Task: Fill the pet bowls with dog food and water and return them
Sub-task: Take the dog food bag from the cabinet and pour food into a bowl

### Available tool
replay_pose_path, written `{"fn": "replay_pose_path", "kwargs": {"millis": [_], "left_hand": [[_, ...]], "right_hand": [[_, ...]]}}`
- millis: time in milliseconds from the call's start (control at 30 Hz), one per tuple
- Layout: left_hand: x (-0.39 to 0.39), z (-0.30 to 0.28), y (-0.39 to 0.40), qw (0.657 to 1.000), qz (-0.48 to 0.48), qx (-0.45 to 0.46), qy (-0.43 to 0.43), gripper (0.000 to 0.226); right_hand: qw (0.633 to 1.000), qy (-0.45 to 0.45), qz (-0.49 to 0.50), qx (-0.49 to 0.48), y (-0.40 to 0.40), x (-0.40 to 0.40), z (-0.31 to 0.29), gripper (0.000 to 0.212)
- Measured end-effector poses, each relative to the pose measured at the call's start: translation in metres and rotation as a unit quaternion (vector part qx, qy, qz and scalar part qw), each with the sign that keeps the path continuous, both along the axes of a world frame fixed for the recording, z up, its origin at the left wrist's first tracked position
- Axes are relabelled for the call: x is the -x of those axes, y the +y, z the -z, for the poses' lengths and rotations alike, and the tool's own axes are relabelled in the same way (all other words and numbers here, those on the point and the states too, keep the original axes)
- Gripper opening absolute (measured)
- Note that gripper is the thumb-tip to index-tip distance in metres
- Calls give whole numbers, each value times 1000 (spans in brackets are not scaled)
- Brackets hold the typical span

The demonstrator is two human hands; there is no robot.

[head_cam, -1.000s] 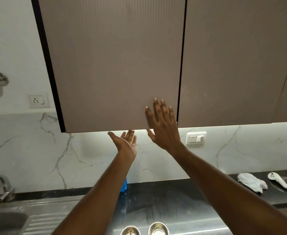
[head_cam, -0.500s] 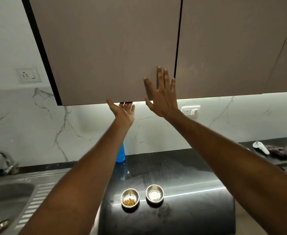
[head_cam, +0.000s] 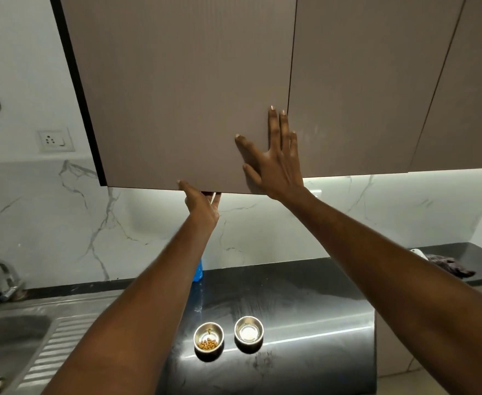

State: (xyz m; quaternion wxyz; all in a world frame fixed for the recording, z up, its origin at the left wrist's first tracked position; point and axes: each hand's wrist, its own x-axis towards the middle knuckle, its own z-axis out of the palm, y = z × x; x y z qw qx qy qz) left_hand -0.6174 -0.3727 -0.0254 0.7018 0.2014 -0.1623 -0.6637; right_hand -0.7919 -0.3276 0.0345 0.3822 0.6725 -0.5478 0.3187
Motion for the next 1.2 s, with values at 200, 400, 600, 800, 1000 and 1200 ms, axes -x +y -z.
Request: {"fn": "replay_pose_path", "kwargs": {"millis": [200,400,600,800,1000,1200], "left_hand": [[-4,-3,32,997,-36,-33,-52,36],[-20,-8,66,992,-61,-55,-97,40],[-48,-12,98,986,-22,-63,-152,34],[-64,-22,131,964,-44,-56,-255,32],[-69,-68,166,795,-243,-10,-555,77],[-62,-118,222,666,-323,298,-603,85]], "right_hand": [[998,1,-61,30,49,-14,-8,65],[991,-1,-120,63,90,-36,-6,71],[961,-123,-226,102,119,-72,1,91],[899,-289,-307,120,149,-108,0,90],[872,-354,-320,109,164,-130,1,87],[827,-441,-345,52,188,-159,12,84]]}}
